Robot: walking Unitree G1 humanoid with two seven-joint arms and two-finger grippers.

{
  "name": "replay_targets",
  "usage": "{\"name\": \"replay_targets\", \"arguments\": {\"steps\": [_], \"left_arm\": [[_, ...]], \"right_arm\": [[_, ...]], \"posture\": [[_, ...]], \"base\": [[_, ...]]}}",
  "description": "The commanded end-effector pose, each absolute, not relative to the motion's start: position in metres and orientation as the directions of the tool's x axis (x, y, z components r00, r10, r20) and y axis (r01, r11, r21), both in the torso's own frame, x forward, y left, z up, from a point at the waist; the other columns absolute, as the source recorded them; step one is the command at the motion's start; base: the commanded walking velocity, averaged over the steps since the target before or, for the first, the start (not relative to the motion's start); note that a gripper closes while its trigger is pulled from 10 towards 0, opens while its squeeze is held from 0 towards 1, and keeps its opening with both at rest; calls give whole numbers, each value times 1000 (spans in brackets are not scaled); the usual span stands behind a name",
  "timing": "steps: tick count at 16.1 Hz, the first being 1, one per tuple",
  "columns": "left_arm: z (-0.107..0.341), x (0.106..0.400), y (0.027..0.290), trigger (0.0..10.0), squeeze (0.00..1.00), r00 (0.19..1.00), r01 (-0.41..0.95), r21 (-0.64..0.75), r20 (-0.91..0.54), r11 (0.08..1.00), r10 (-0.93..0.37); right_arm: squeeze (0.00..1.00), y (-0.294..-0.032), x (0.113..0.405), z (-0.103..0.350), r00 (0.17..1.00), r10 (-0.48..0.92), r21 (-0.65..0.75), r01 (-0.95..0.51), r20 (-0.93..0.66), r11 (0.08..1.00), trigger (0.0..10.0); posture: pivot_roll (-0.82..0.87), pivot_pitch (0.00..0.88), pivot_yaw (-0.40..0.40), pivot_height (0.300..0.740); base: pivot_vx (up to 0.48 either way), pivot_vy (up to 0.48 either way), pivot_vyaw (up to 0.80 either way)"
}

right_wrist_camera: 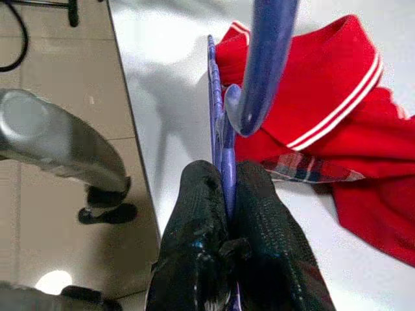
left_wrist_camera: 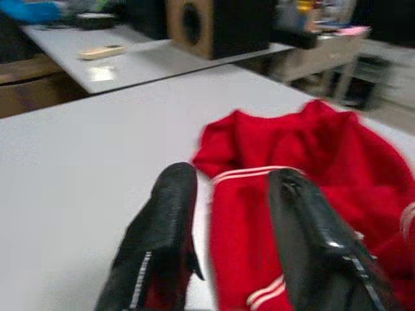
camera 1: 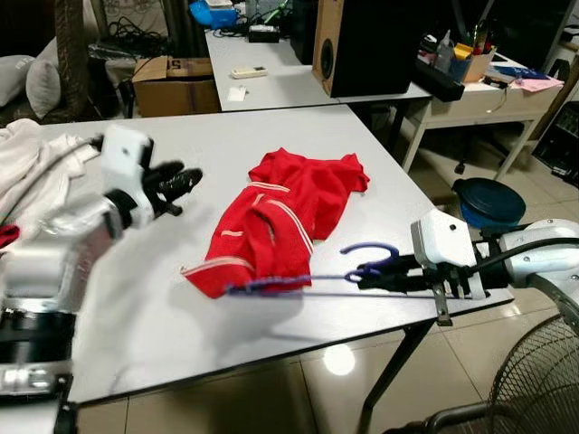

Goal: Hang hanger

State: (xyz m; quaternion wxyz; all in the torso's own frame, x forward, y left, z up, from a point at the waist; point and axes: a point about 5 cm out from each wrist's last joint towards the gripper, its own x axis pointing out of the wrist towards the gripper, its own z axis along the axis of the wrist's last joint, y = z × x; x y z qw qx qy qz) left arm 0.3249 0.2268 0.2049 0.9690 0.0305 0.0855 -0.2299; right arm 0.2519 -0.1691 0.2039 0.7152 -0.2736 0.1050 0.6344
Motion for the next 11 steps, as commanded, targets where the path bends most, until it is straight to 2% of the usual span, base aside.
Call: {"name": "replay_targets", "arguments": {"steps": [1,4,5,6,7,9,11], "left_arm": [[198,327,231,10000,1000,874,453,90,-242,887,-422],[198,332,242,10000,1000,908,385,150,-239,911,-344],[198,332,244,10000,914,910,378,145,-241,914,-338],[198,331,248,10000,0,913,367,147,-244,918,-326],[200,330,255,10000,0,922,345,162,-242,924,-302],[203,324,251,10000,0,912,384,148,-217,911,-349],[204,318,243,10000,0,885,449,121,-197,885,-422]], "right_arm": [[0,-166,250,215,128,865,-252,-968,-485,3,10000],[0,-162,246,233,70,921,-217,-976,-383,-16,10000],[0,-162,247,239,66,934,-216,-976,-350,-12,10000],[0,-163,252,243,108,932,-234,-972,-345,26,10000],[0,-168,266,245,235,886,-341,-936,-400,94,10000],[0,-174,279,252,354,844,-431,-887,-403,166,10000],[0,-172,280,266,363,883,-432,-876,-297,214,10000]], "posture": [[34,0,-13,740],[32,0,-15,740],[32,0,-15,740],[32,0,-16,740],[25,0,-9,740],[21,0,-5,740],[19,0,0,740]], "base": [[0,0,0],[0,0,0],[0,0,0],[0,0,0],[0,0,0],[0,0,0],[0,0,0]]}}
